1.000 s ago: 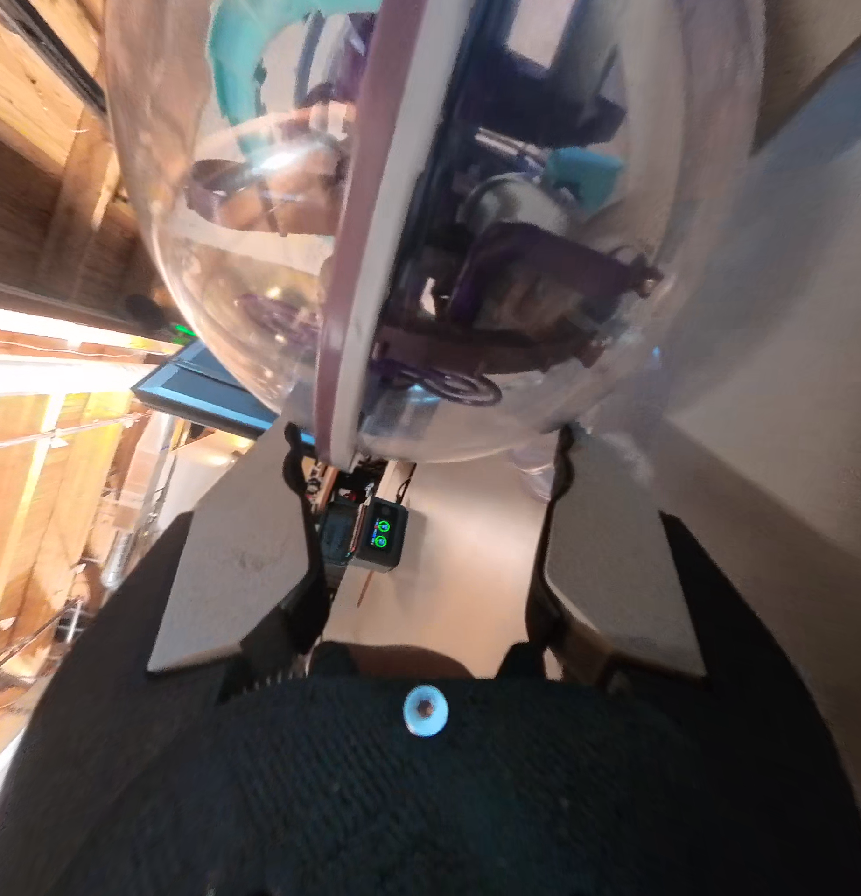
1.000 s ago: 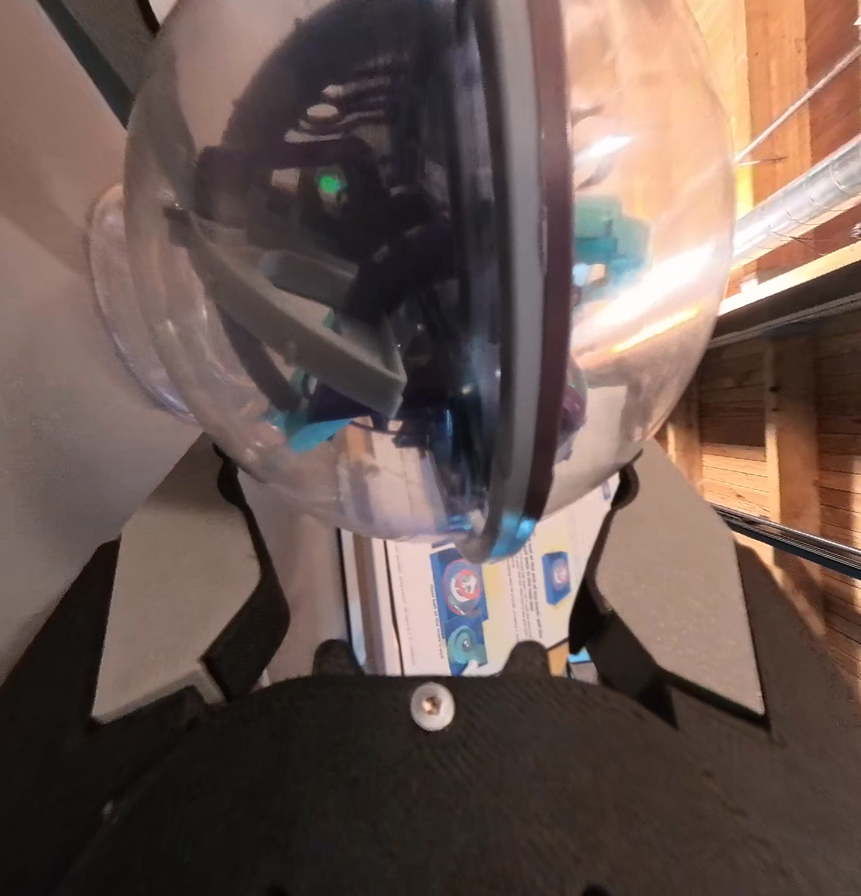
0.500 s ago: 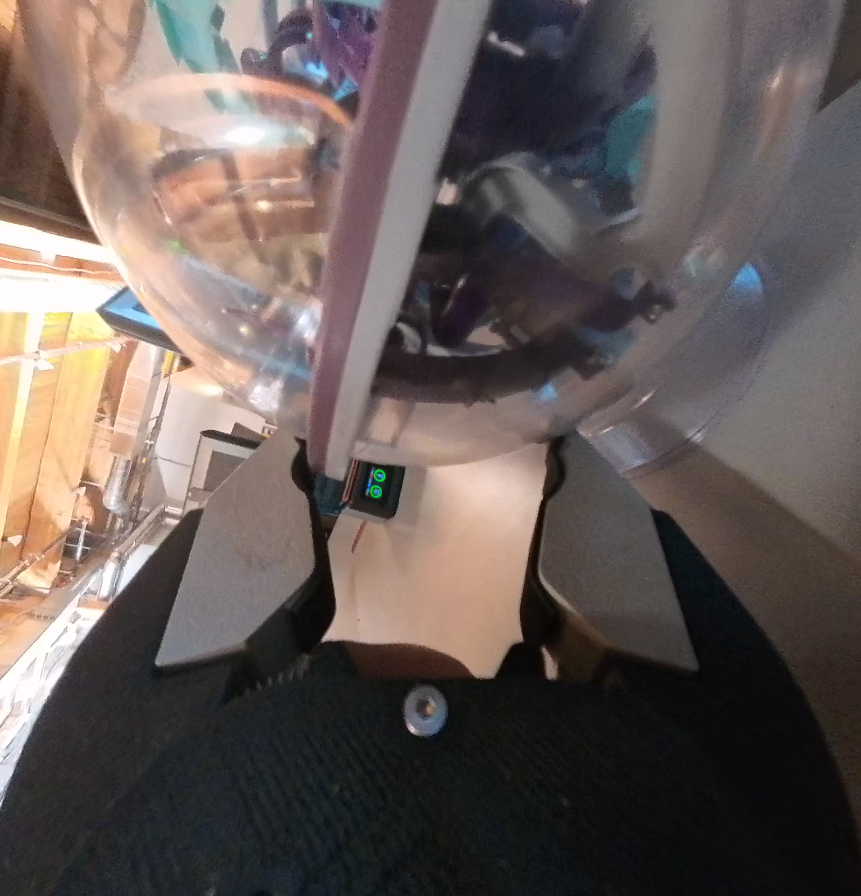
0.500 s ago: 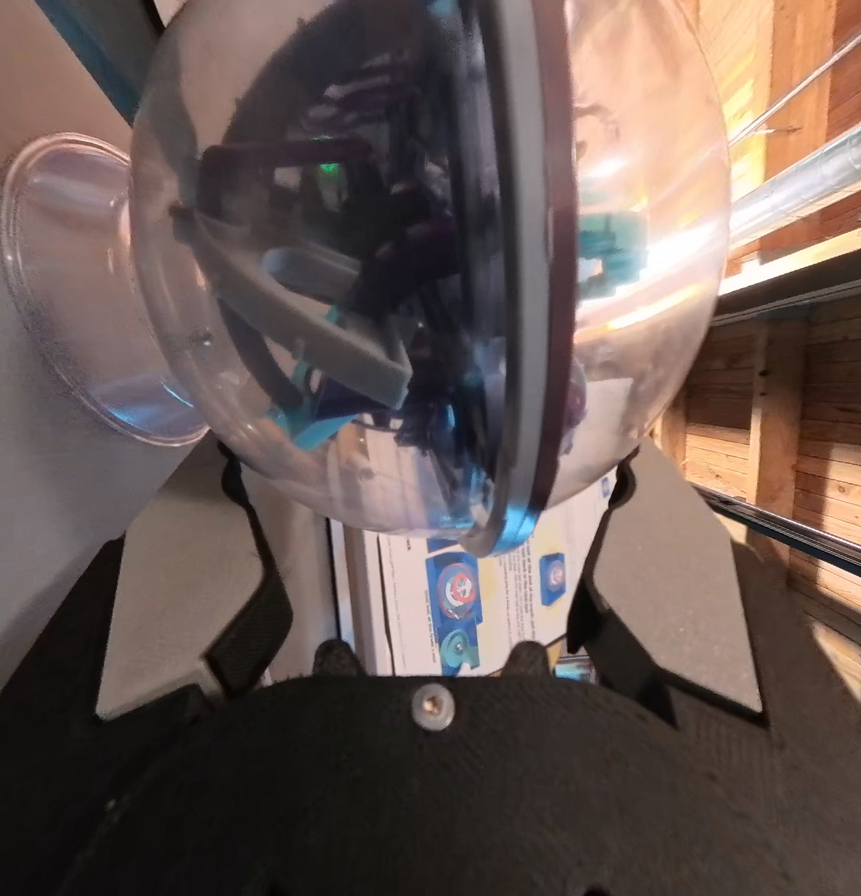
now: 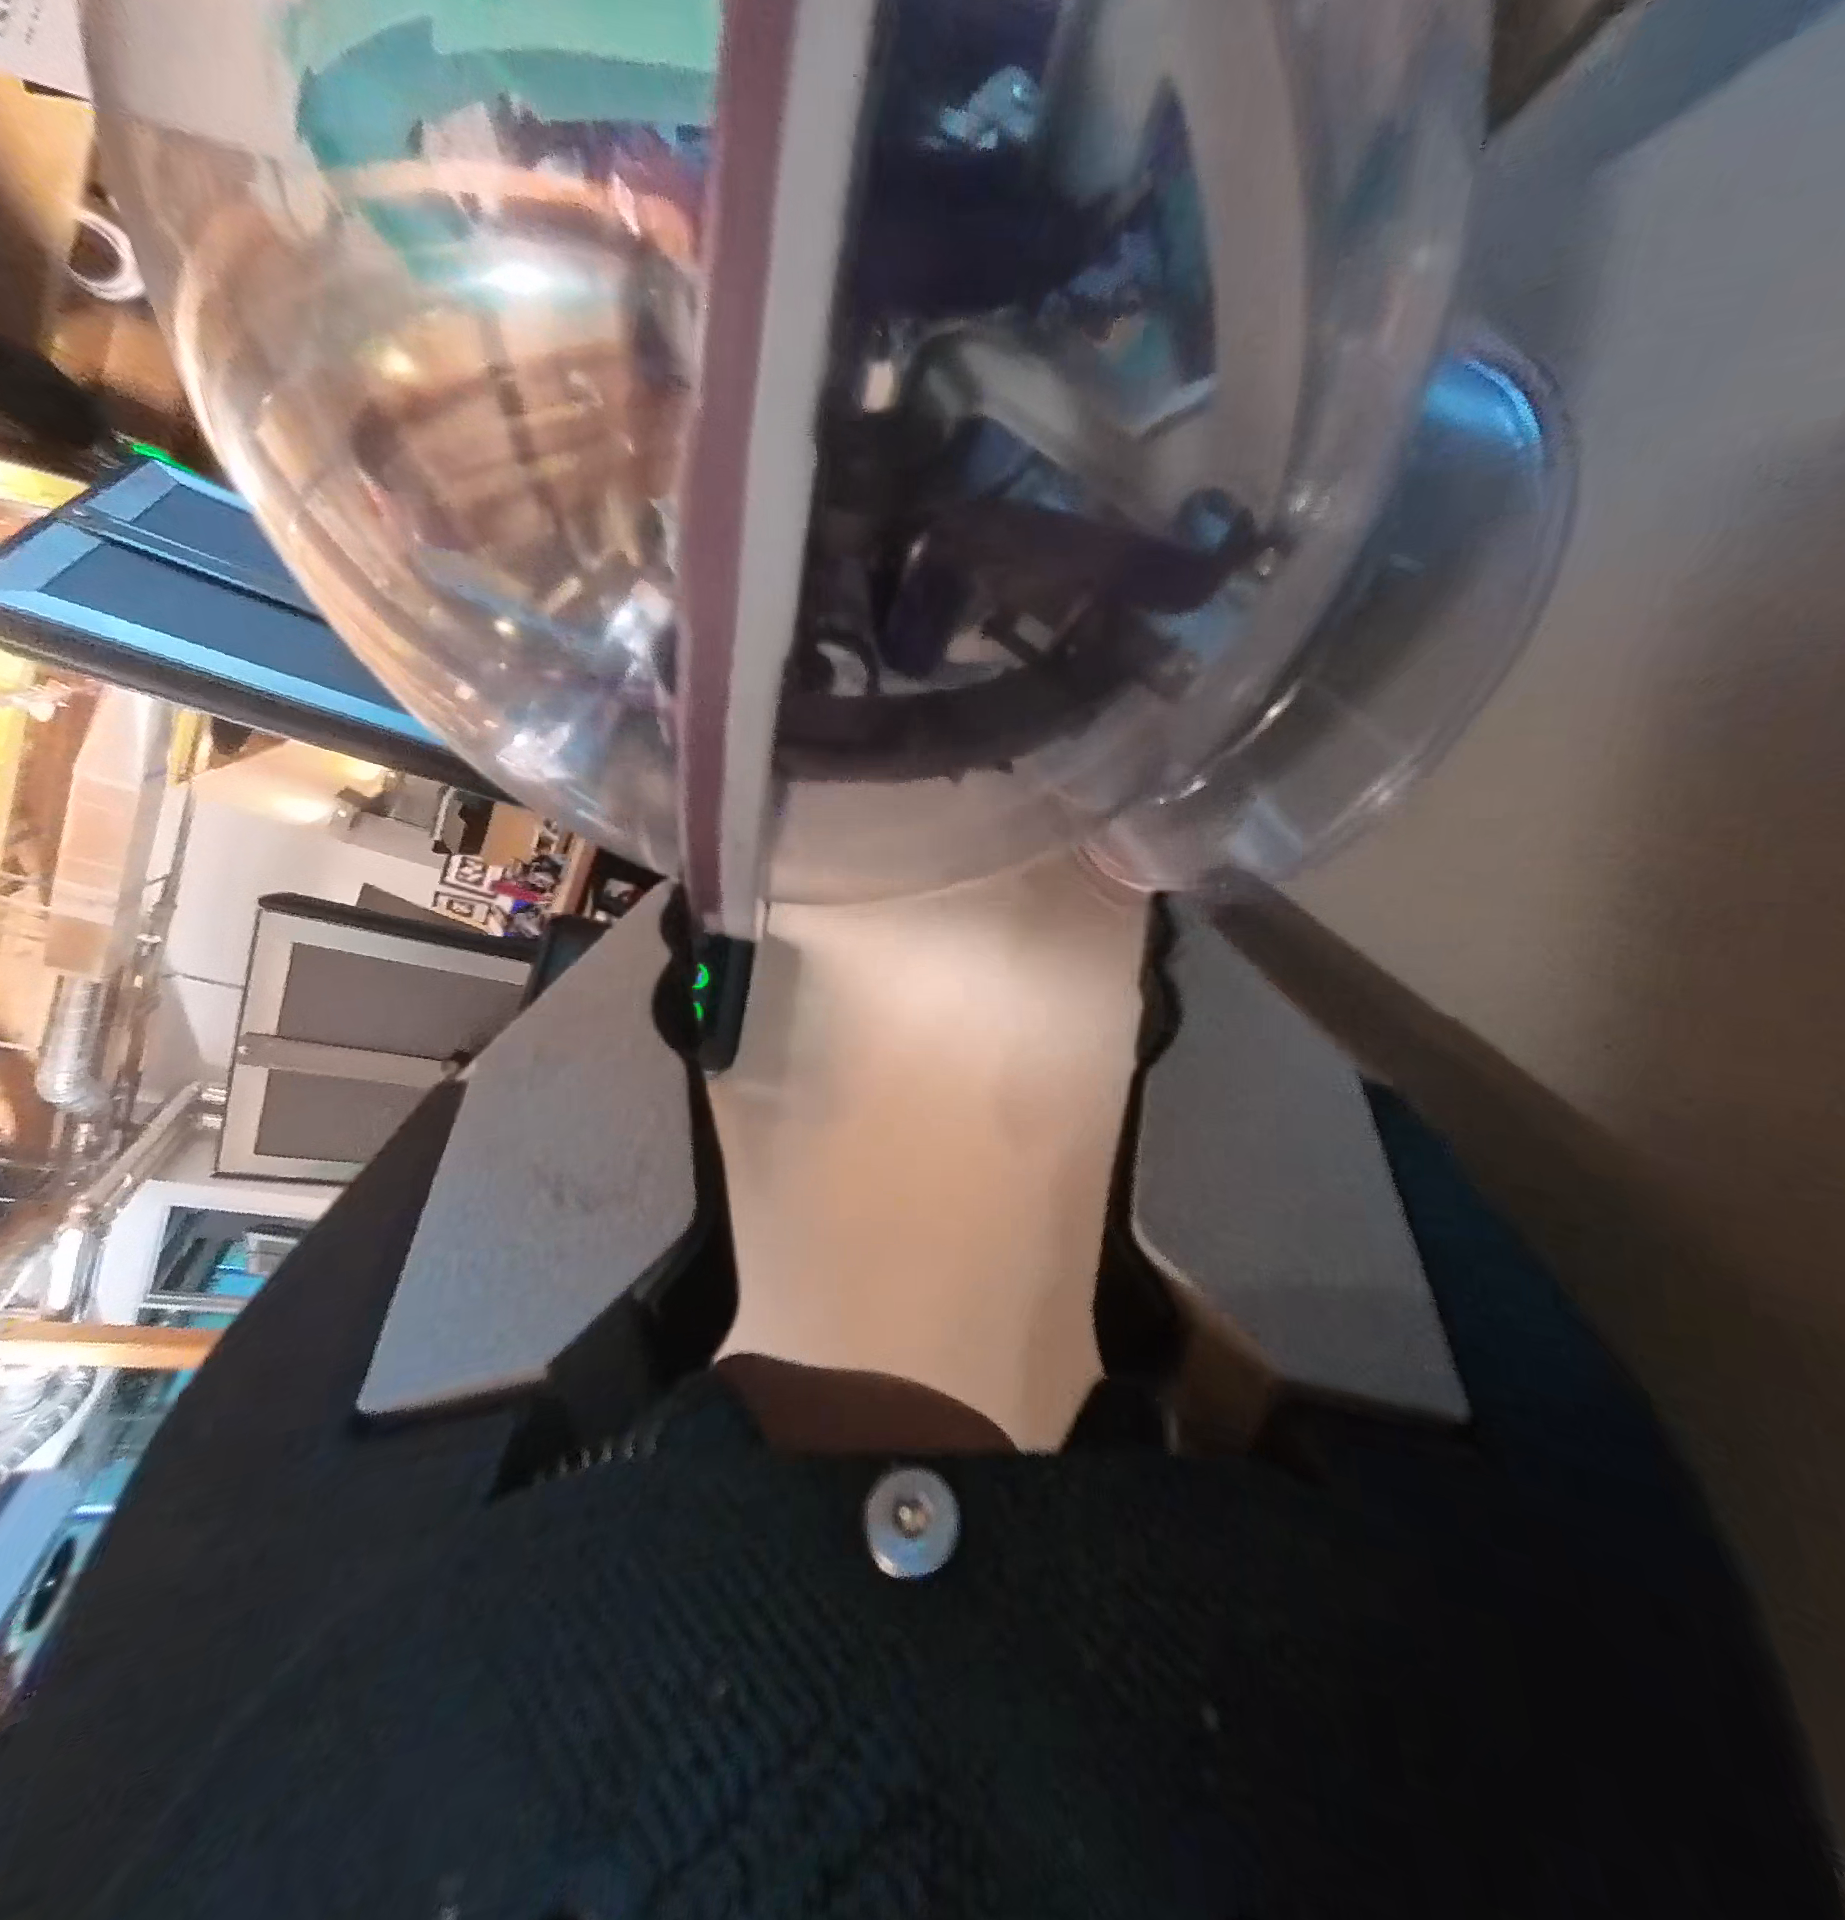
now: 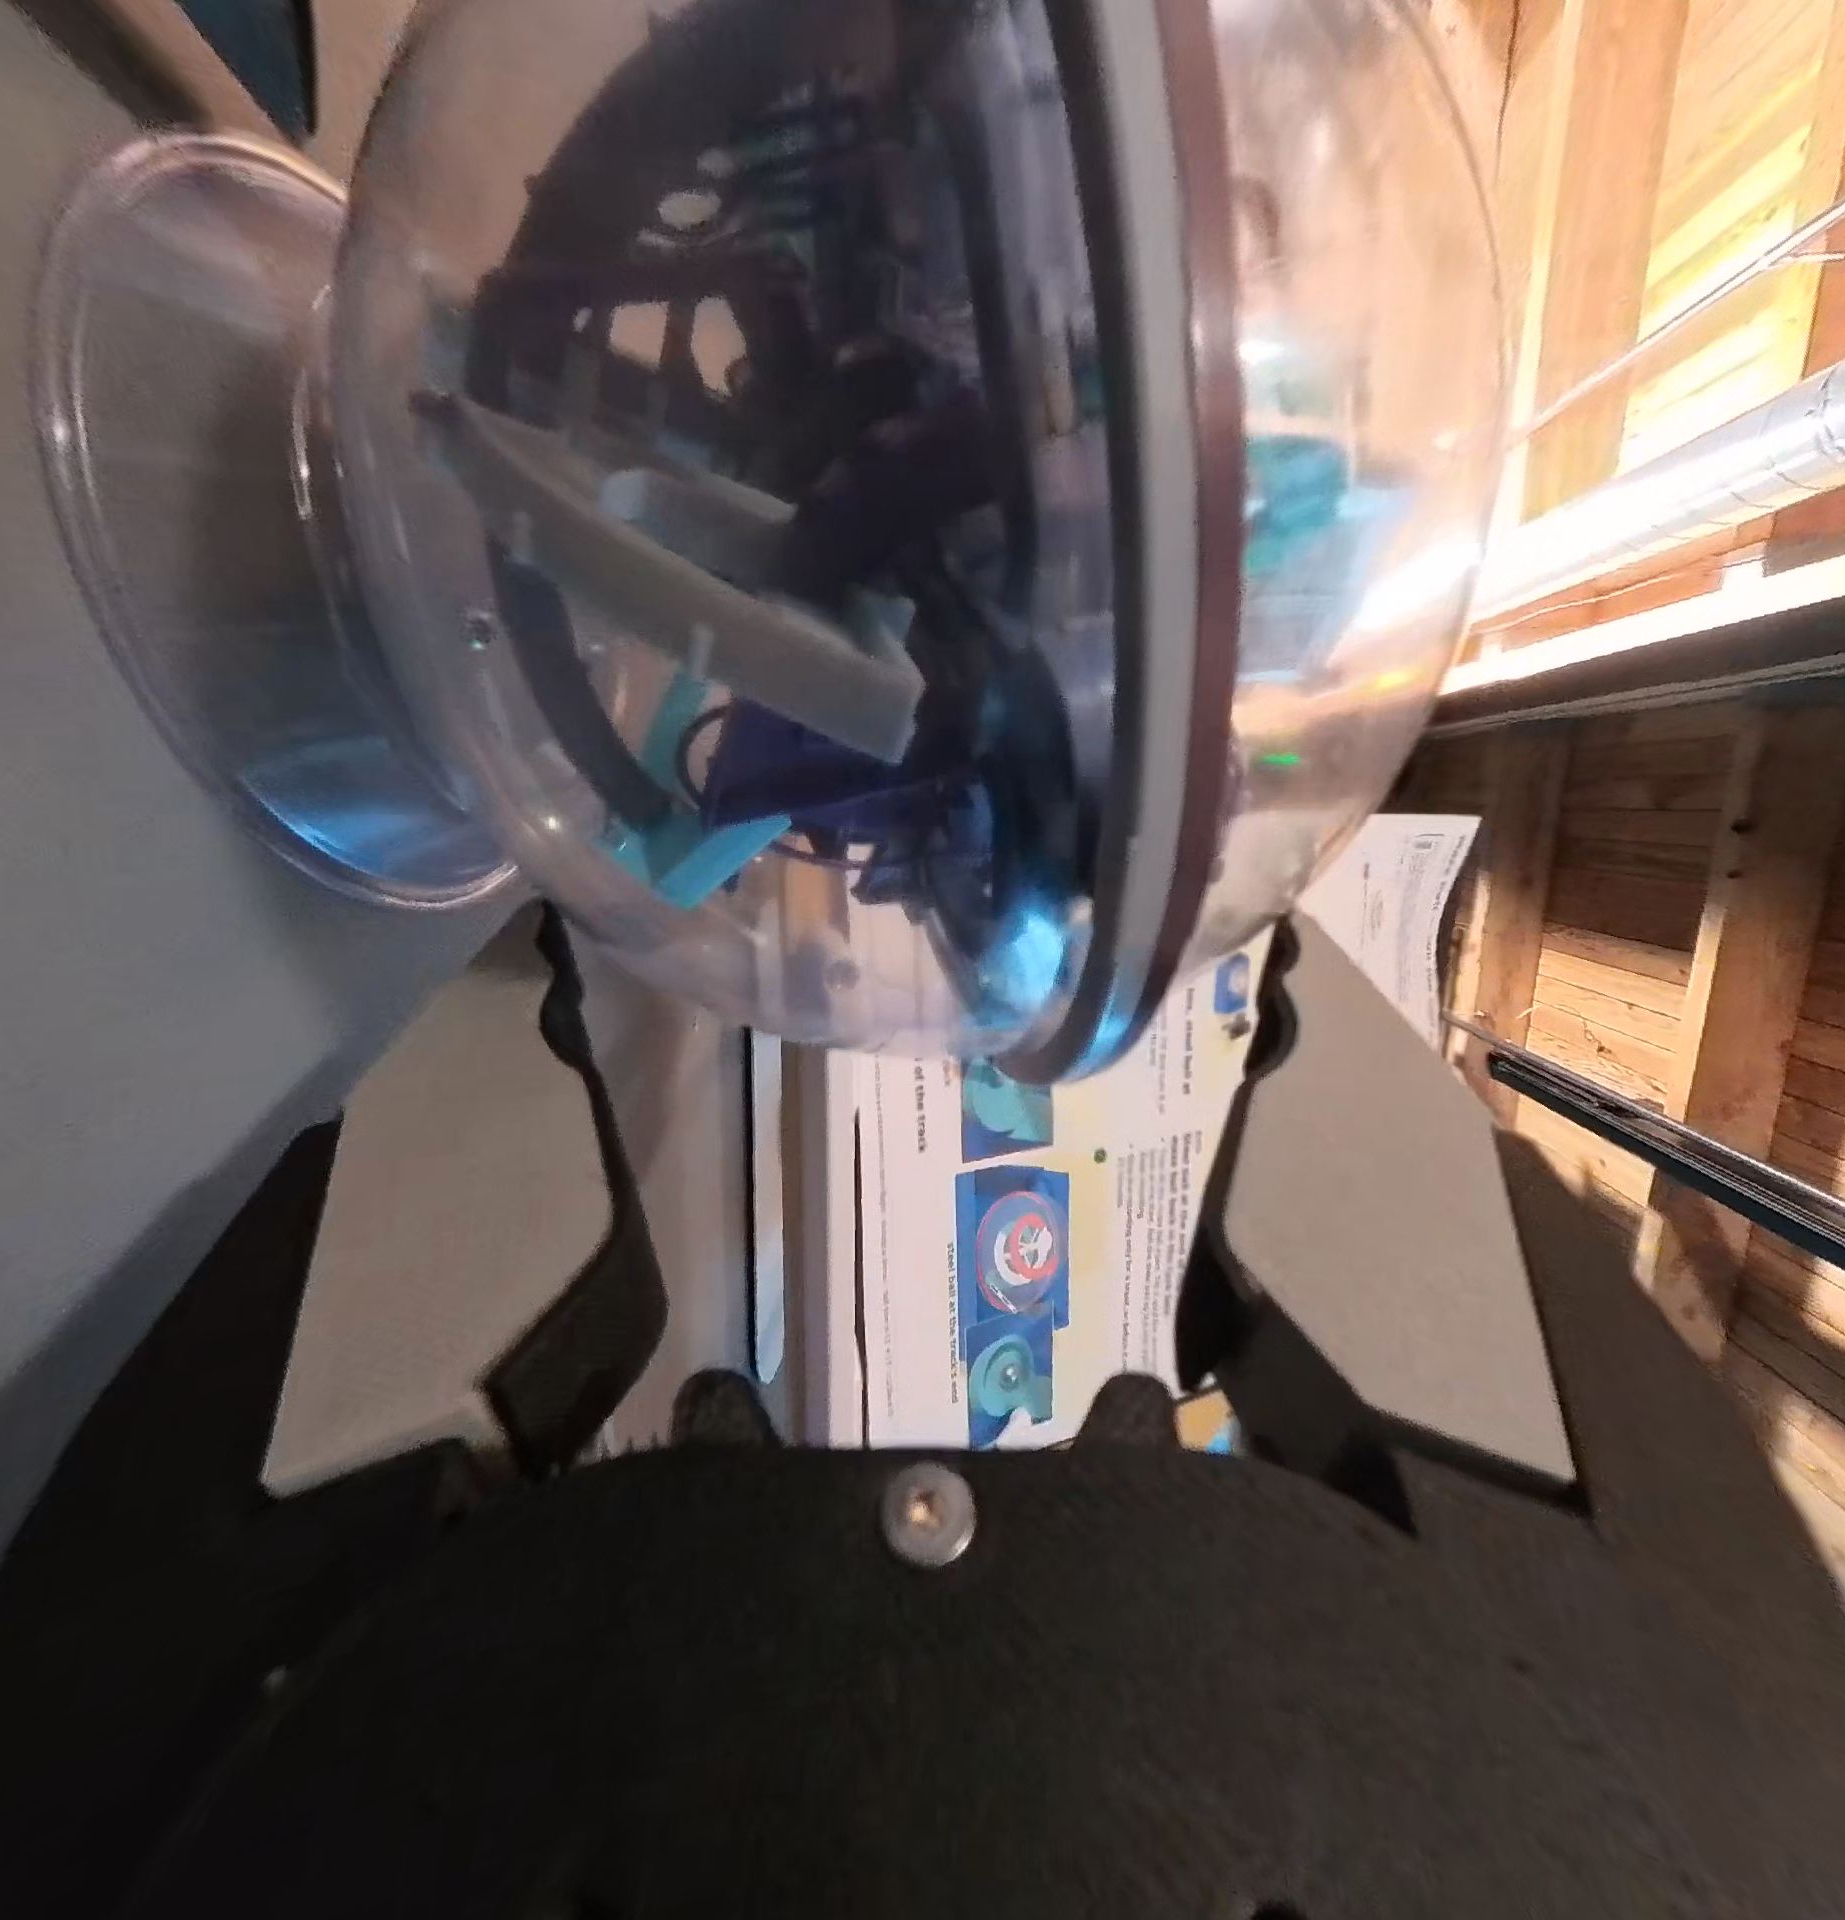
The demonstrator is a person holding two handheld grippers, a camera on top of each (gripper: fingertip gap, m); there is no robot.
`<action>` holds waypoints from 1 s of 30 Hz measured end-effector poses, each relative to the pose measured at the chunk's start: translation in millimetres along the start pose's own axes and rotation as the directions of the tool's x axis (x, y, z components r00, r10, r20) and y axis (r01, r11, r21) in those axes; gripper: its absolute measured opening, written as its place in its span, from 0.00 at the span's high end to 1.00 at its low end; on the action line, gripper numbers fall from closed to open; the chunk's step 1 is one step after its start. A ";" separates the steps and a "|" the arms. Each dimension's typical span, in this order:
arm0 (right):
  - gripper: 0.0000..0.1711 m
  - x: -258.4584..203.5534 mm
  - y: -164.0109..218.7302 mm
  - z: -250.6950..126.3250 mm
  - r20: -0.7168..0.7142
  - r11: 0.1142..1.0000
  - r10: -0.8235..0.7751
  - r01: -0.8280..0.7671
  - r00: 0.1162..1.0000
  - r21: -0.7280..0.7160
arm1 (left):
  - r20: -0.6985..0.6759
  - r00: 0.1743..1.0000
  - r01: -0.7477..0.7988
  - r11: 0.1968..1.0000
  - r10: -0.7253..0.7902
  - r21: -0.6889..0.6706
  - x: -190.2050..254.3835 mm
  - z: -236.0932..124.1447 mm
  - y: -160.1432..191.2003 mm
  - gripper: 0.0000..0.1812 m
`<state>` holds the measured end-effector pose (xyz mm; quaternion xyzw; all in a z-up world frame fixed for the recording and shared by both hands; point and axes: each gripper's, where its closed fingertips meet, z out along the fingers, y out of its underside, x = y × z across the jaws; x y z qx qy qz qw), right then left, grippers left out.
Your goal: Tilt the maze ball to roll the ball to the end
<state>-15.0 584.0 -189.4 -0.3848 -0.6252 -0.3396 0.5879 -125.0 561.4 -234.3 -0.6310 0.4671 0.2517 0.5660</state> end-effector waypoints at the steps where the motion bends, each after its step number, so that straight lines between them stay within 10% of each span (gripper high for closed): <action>1: 0.29 -0.1 1.4 -2.6 0.008 1.000 0.006 -0.006 1.000 0.003 | -0.013 1.000 0.006 1.000 -0.006 -0.003 2.7 -1.0 2.2 0.54; 13: 0.43 -2.4 2.0 -39.0 0.304 0.896 0.373 -0.425 0.876 0.125 | -0.090 0.972 0.220 0.975 -0.218 0.011 -3.4 -10.8 10.0 0.55; 21: 0.47 27.1 -12.4 -58.2 0.522 0.561 0.661 -0.817 0.539 0.134 | -0.196 0.902 0.400 0.915 -0.385 0.042 -6.4 -19.8 -0.4 0.56; 26: 0.36 40.8 -21.8 -66.7 0.681 0.248 0.705 -0.968 0.196 0.022 | -0.576 0.654 0.582 0.813 -0.490 -0.030 25.3 -47.9 -21.2 0.47; 30: 0.24 38.7 -14.3 -55.9 0.683 0.046 0.728 -0.990 -0.059 -0.134 | -0.625 0.507 0.702 0.705 -0.594 -0.100 22.1 -49.1 -27.1 0.41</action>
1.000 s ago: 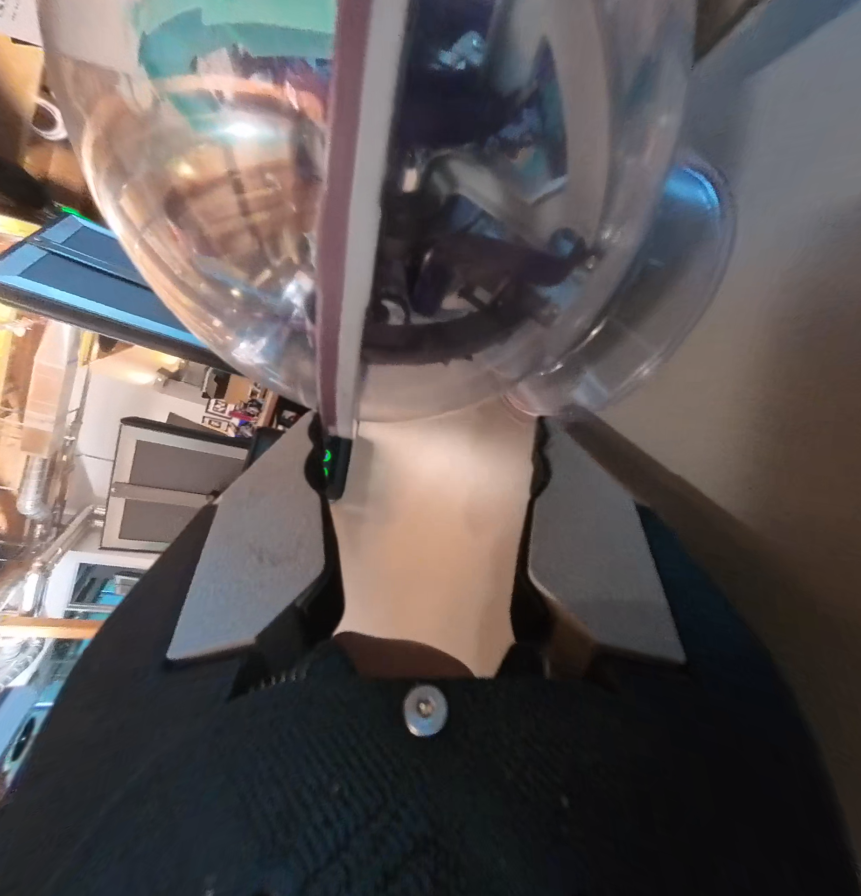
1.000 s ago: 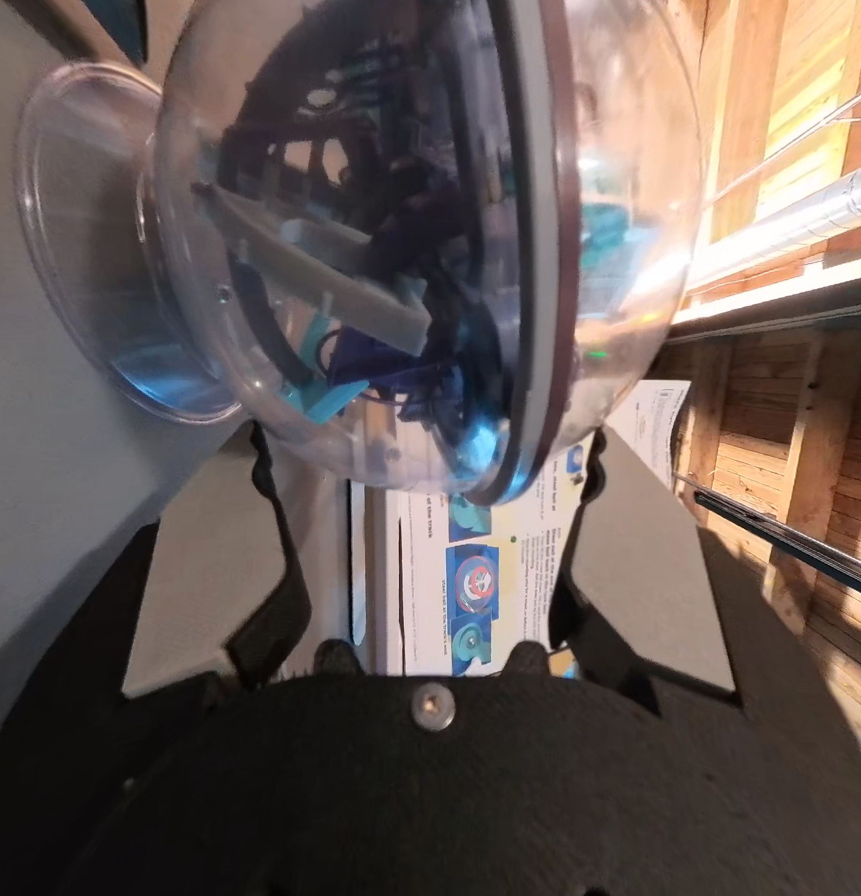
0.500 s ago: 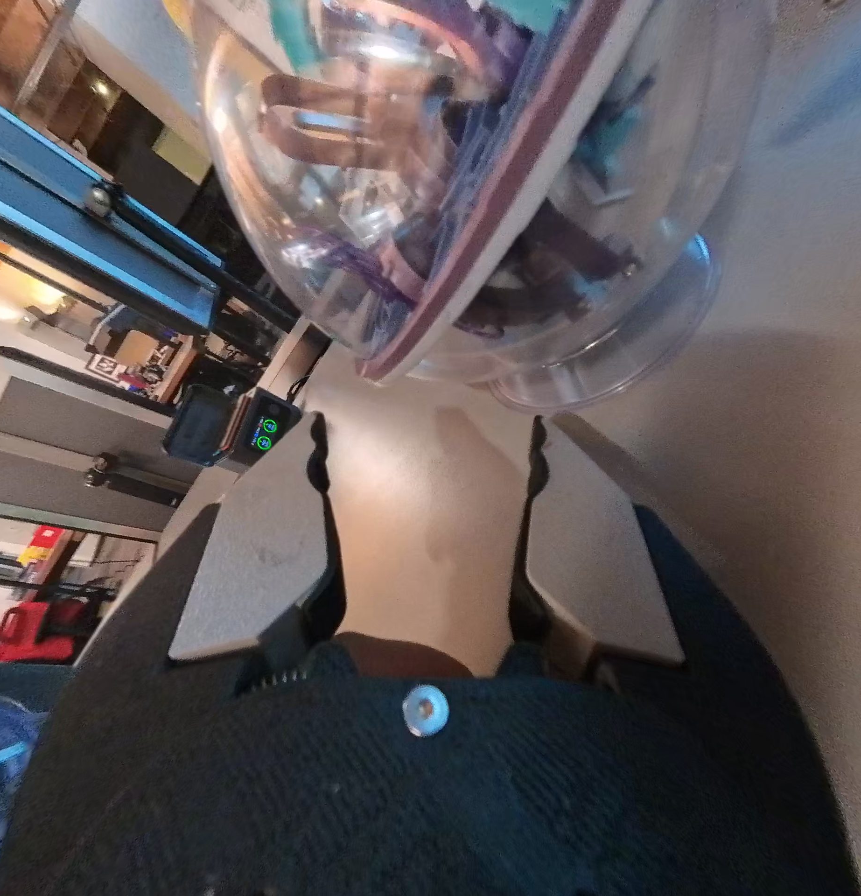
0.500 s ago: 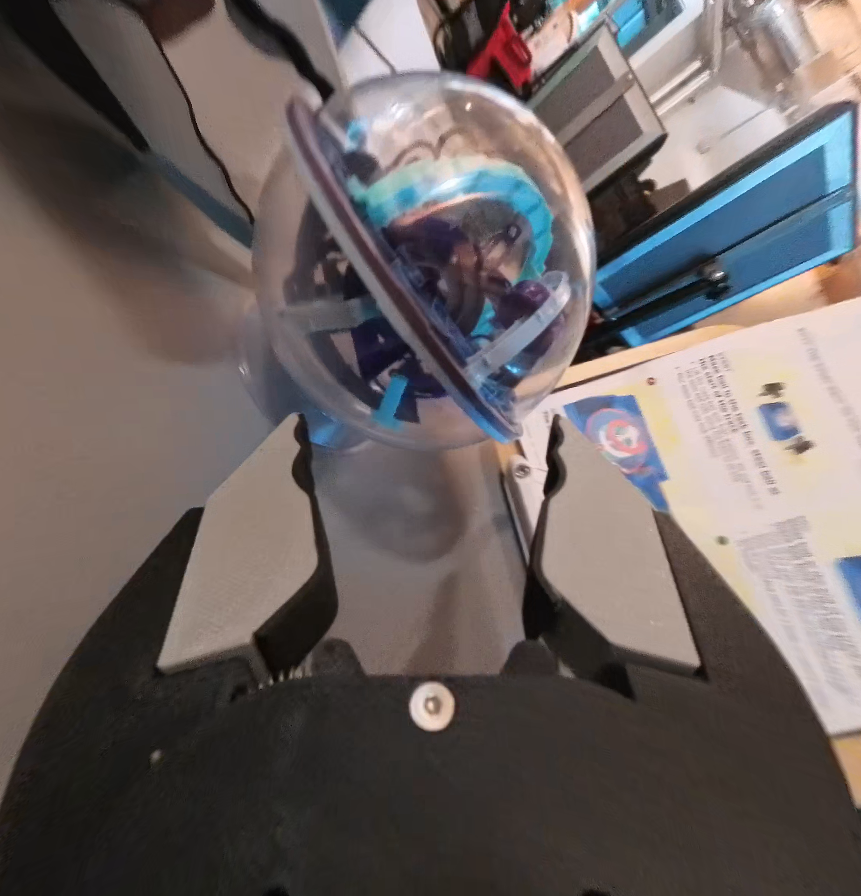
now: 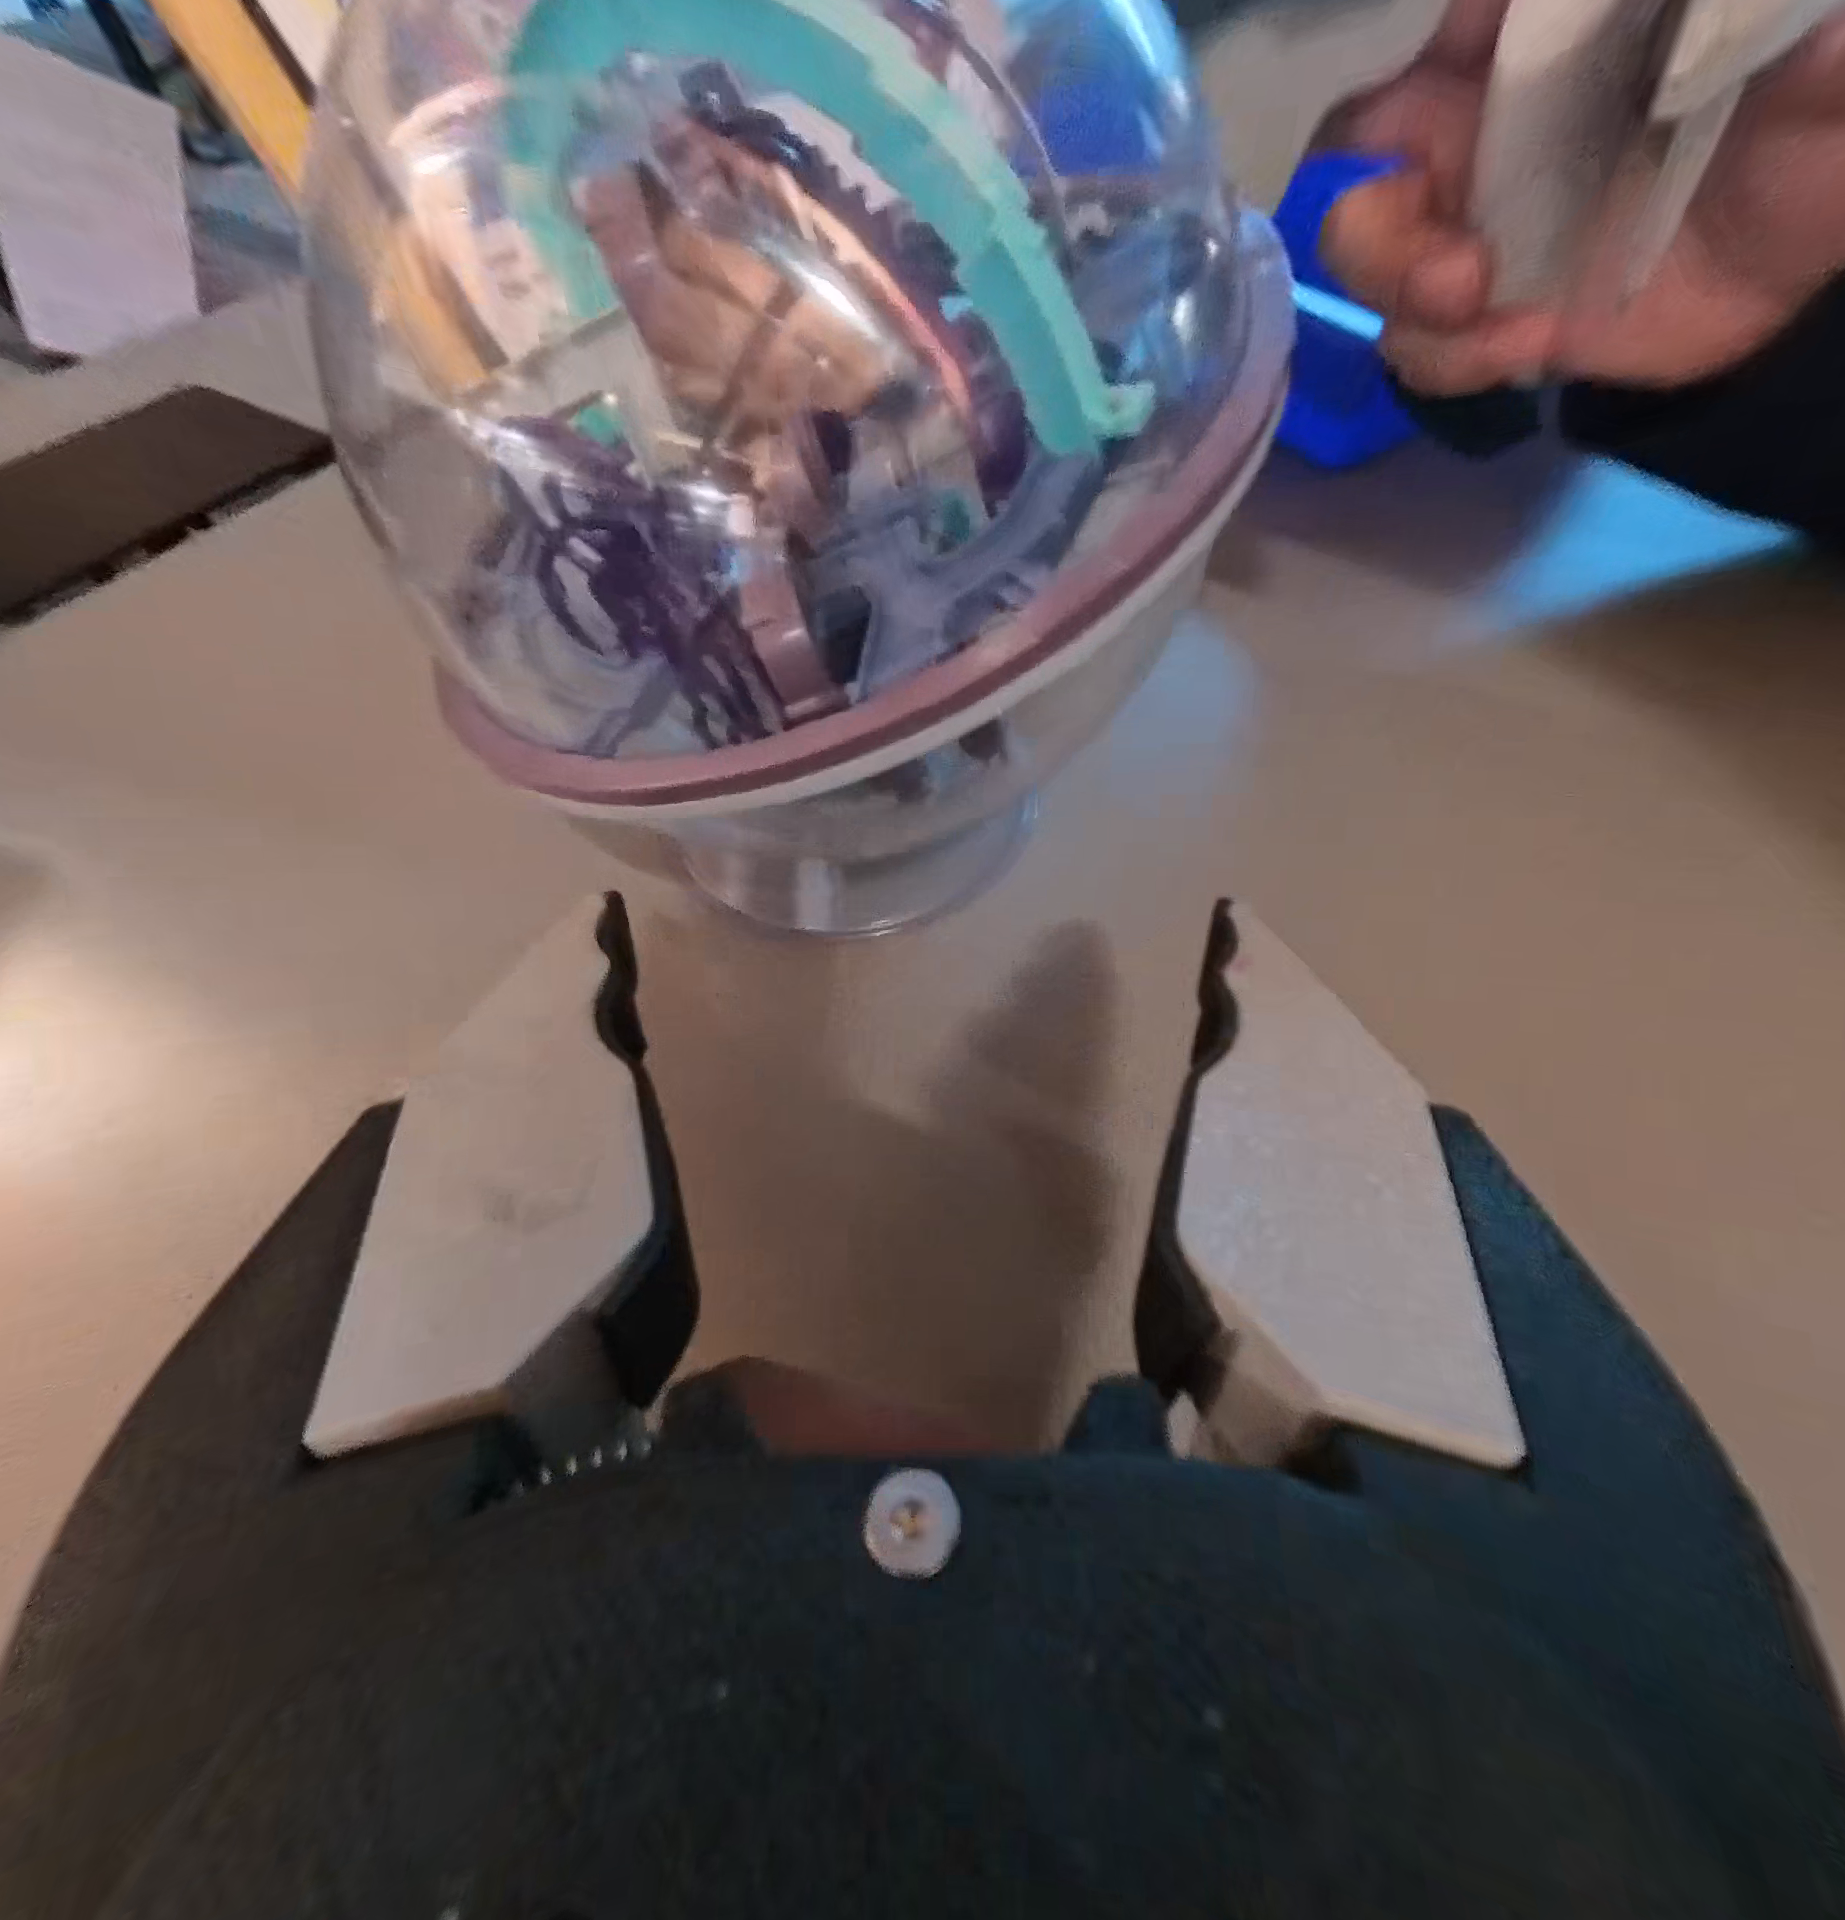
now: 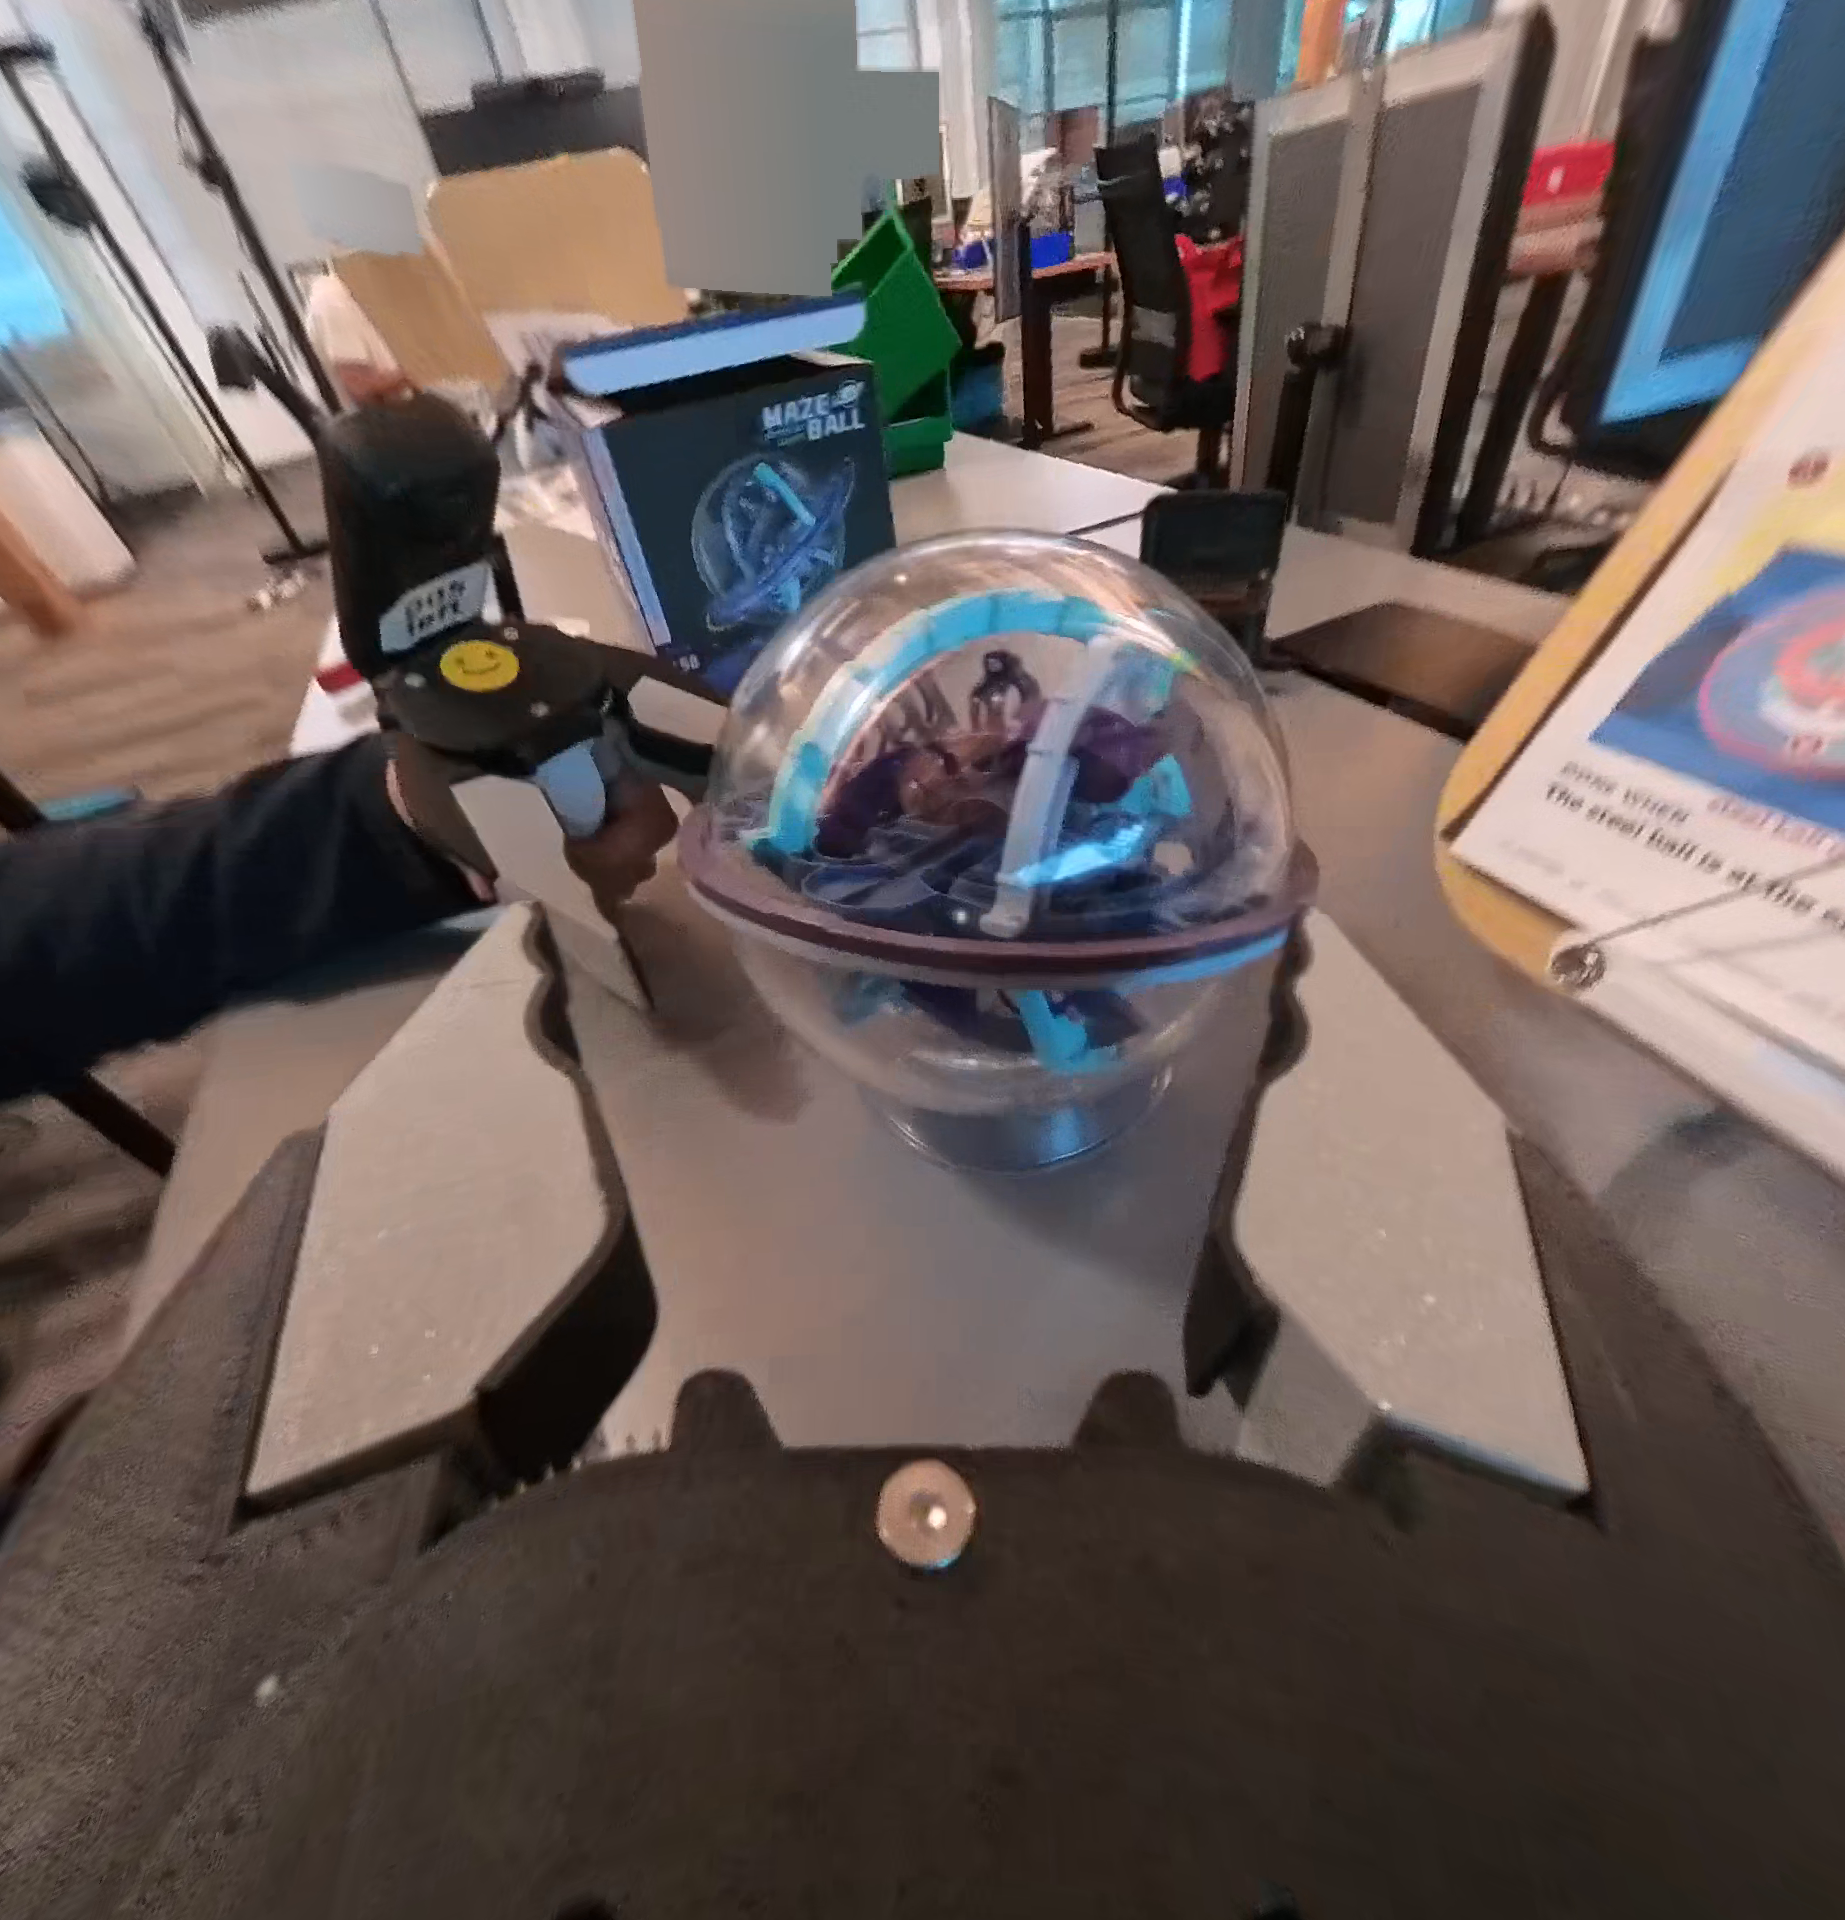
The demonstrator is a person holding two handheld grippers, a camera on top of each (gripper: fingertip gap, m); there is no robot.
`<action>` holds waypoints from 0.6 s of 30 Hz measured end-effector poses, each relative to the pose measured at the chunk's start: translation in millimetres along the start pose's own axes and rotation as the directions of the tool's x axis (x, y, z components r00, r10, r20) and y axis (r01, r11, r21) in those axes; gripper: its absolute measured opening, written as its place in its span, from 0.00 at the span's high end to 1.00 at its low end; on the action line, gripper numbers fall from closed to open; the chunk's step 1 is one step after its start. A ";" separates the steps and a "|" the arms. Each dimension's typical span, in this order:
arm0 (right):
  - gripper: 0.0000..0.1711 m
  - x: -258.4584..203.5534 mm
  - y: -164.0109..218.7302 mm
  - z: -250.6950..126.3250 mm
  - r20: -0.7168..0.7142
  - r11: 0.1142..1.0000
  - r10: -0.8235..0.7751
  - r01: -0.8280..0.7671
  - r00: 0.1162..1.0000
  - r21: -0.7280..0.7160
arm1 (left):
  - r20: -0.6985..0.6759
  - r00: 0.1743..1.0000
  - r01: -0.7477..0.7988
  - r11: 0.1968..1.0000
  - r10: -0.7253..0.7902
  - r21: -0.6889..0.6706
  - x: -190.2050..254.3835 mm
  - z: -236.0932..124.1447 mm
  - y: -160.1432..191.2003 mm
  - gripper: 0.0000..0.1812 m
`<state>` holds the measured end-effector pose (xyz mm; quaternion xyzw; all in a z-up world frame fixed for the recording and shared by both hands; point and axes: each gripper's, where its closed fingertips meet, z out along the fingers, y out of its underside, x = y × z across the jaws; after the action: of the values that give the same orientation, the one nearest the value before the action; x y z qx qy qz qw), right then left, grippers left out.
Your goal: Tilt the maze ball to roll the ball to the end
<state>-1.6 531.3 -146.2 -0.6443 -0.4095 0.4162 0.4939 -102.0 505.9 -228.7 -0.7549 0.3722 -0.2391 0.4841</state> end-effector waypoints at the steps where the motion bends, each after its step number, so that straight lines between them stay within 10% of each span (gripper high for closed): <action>1: 0.21 3.9 0.9 1.0 -0.001 0.998 0.058 -0.058 0.998 0.004 | -0.015 0.999 0.046 0.999 -0.046 0.009 -0.7 -0.5 -1.3 0.40; 11: 0.29 30.4 13.5 23.9 0.070 0.889 0.456 -0.457 0.887 0.003 | -0.293 0.817 0.544 0.832 -0.497 0.108 5.4 2.8 -36.1 0.35; 18: 0.35 20.6 35.6 34.8 0.146 0.884 0.466 -0.452 0.873 -0.118 | -0.214 0.854 0.508 0.847 -0.474 0.153 -11.8 3.2 -31.8 0.44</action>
<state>-23.6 554.7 -189.5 -0.7044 -0.3017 0.5583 0.3179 -96.3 525.1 -201.1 -0.7484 0.1790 -0.4549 0.4481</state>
